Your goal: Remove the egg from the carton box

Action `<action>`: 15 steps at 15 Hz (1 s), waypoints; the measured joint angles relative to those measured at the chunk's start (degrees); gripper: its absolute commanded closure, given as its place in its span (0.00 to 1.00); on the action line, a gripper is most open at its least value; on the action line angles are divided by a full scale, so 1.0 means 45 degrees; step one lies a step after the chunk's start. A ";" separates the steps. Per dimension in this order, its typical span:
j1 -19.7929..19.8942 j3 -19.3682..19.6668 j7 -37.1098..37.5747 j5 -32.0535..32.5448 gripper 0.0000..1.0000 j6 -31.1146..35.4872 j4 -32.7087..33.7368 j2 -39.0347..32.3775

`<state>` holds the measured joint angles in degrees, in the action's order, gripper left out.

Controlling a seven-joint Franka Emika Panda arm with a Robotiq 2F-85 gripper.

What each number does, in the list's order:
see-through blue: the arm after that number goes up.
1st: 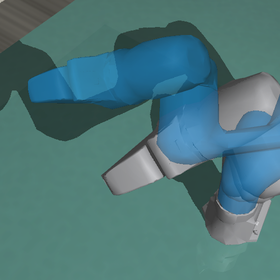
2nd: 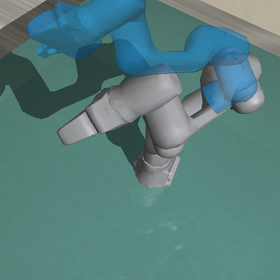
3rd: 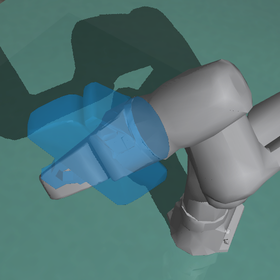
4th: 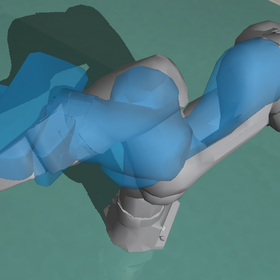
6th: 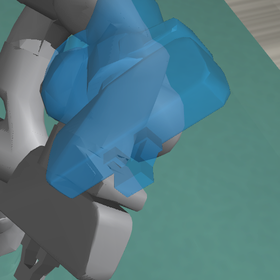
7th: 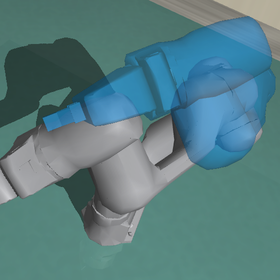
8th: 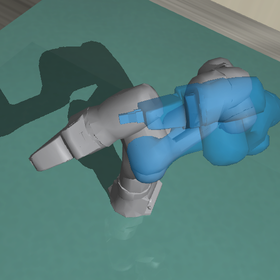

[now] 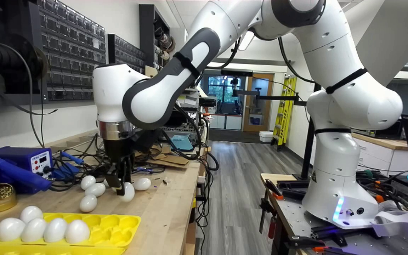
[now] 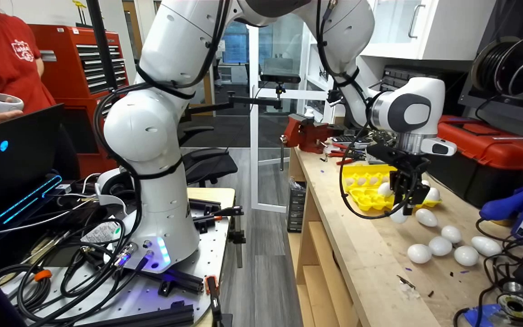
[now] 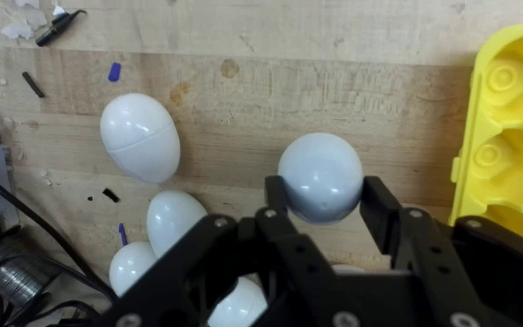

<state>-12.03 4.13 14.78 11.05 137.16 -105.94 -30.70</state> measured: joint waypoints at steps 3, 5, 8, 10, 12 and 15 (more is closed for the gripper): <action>0.0002 0.0041 0.0000 0.0001 0.74 0.0000 0.0105 -0.0251; 0.0002 0.0084 0.0000 0.0002 0.29 -0.0005 0.0180 -0.0327; 0.0002 0.0206 0.0001 0.0002 0.12 -0.0014 0.0298 -0.0334; 0.0002 0.0274 0.0002 0.0002 0.02 -0.0013 0.0397 -0.0322; 0.0002 0.0314 0.0002 0.0002 0.00 0.0001 0.0455 -0.0266; 0.0001 0.0317 0.0002 0.0002 0.00 0.0050 0.0480 -0.0081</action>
<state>-12.03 5.56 14.79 11.06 137.38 -103.78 -31.06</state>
